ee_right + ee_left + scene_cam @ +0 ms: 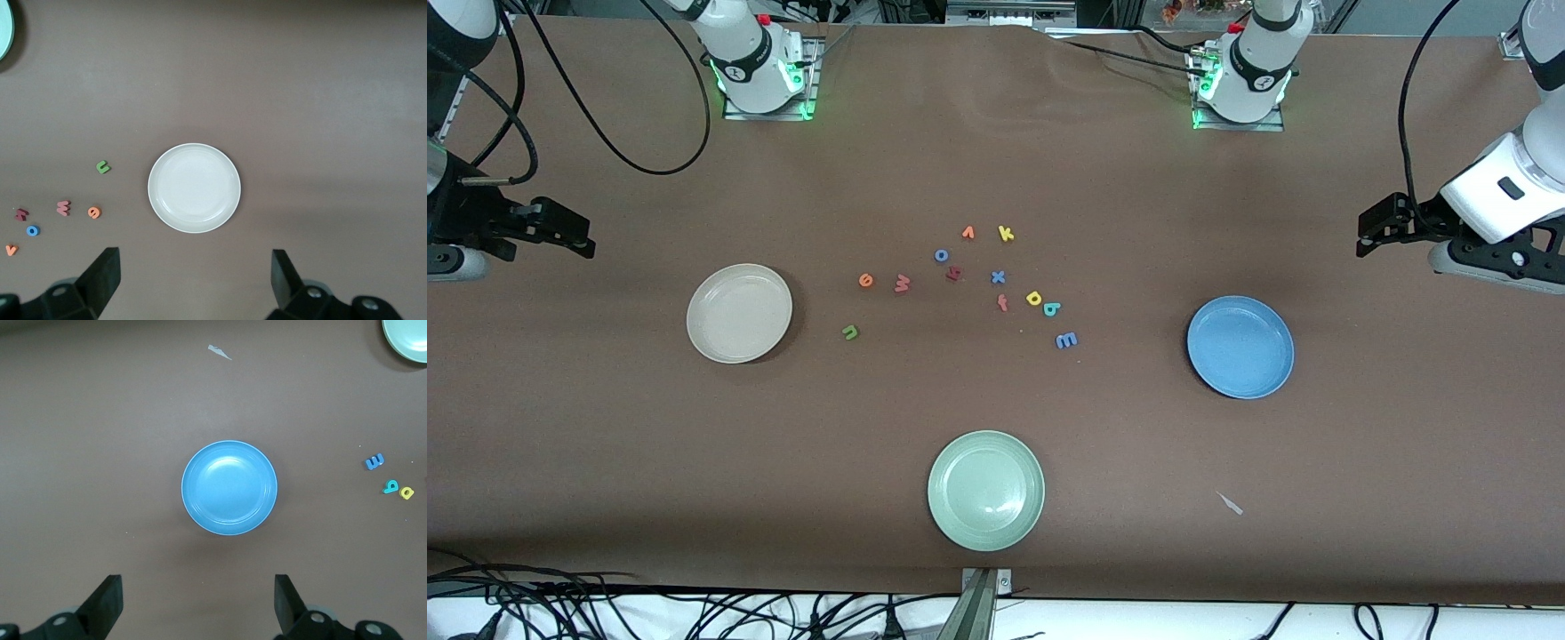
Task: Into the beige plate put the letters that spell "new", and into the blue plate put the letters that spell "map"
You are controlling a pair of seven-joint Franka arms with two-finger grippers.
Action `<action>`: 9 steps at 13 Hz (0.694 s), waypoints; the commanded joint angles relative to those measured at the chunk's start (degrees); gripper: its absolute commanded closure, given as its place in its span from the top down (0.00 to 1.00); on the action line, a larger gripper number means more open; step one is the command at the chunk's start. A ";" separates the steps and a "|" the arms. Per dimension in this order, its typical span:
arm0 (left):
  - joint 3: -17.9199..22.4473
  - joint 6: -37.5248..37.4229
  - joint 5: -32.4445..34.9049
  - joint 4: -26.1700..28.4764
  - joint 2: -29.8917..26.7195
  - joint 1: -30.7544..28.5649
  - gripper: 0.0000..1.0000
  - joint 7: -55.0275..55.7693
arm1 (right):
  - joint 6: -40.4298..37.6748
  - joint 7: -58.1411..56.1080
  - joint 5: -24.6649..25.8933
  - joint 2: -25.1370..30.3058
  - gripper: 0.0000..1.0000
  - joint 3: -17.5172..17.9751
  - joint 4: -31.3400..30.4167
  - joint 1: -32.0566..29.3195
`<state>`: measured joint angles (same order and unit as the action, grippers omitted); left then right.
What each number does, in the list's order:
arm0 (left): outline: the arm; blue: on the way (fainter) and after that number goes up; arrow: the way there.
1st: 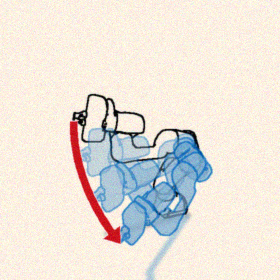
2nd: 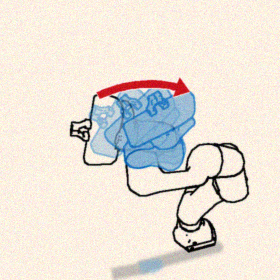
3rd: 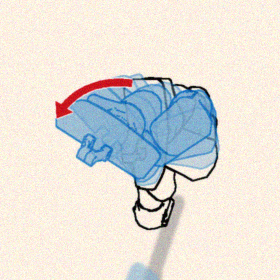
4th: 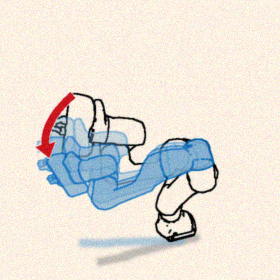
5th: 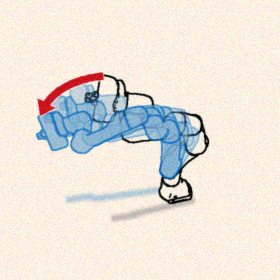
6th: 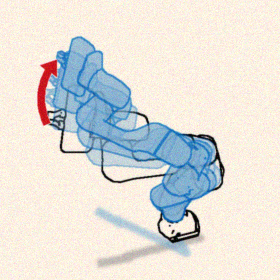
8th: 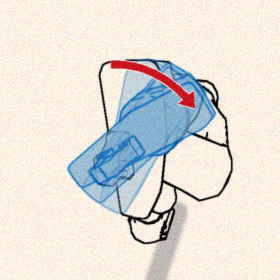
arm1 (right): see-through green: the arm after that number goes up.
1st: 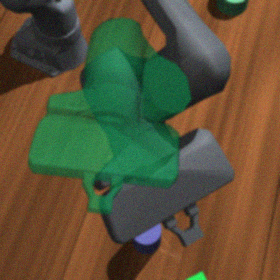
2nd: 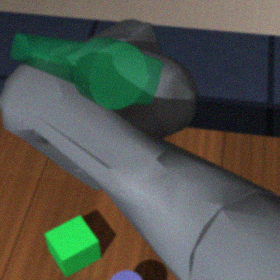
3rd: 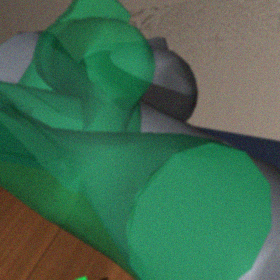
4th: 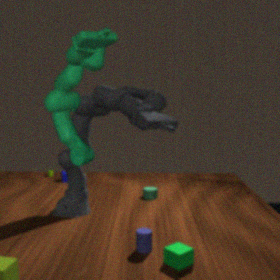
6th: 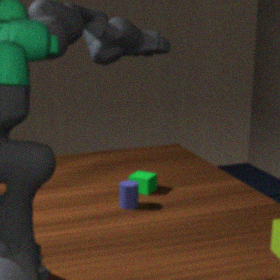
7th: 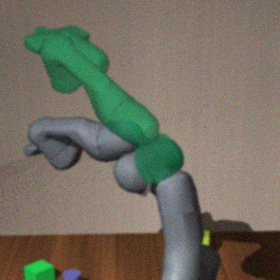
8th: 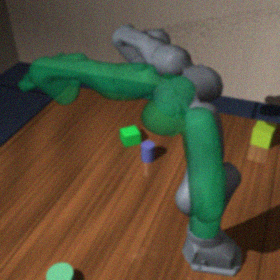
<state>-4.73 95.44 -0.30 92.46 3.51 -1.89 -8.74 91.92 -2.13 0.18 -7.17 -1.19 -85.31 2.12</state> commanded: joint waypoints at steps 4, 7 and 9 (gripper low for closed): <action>-0.19 -0.51 -0.05 -1.58 0.71 0.04 1.00 -1.19 | 0.37 -0.50 -1.14 0.14 1.00 -0.04 -0.04 -0.54; -0.19 -0.51 -0.05 -1.58 0.71 -0.22 1.00 -1.28 | 0.19 -0.59 -1.94 0.14 1.00 -0.22 -0.04 -0.45; -0.19 -0.51 -0.14 -1.49 0.71 -0.22 1.00 -1.28 | 0.02 -0.68 -1.68 -0.21 1.00 -0.22 -0.12 -0.45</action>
<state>-4.76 95.44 -0.30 92.46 3.51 -1.89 -8.75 91.91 -2.13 -0.86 -7.21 -1.41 -85.31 1.94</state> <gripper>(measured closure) 0.000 0.000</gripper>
